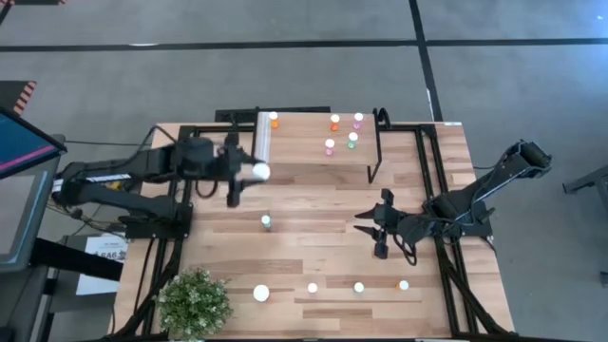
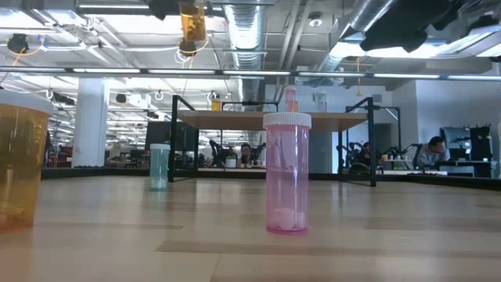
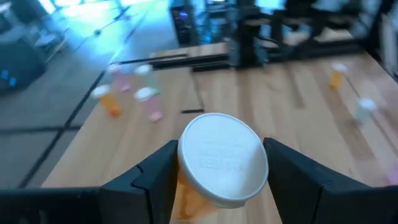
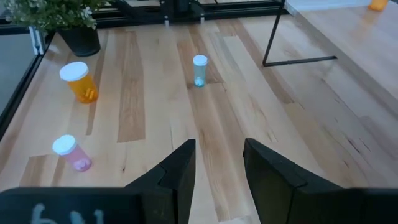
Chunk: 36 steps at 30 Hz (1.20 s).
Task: Pick and place medicine bottles onto shelf by color
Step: Put the top big orange pill bottle on the shelf
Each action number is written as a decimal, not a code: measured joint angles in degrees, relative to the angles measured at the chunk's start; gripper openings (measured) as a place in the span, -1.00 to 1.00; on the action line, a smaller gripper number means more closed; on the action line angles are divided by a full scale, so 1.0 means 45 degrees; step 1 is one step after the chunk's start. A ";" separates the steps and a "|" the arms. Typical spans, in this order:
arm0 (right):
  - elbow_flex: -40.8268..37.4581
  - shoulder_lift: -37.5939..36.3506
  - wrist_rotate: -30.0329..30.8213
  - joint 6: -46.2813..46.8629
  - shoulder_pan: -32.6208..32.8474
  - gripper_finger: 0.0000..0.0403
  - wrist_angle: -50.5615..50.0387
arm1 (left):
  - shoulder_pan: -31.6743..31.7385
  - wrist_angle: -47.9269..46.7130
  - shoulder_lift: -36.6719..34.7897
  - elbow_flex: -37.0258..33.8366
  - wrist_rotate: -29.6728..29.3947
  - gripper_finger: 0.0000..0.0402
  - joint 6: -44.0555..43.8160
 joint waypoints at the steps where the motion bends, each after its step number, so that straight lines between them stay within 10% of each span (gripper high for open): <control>1: 0.0000 0.0000 -0.0004 -0.0075 -0.0048 -0.22 0.0028 | 0.0467 0.0074 0.0039 0.0000 0.0262 -0.03 -0.0268; 18: 0.0000 0.0005 -0.0242 -0.0224 -0.0015 -0.22 0.0044 | 0.6376 0.2147 0.3888 -0.0015 0.4370 -0.03 -0.1920; 36: 0.0000 0.0002 -0.0289 -0.0260 -0.0049 -0.22 0.0049 | 0.7379 0.2192 0.4306 -0.0019 0.4683 -0.03 -0.1465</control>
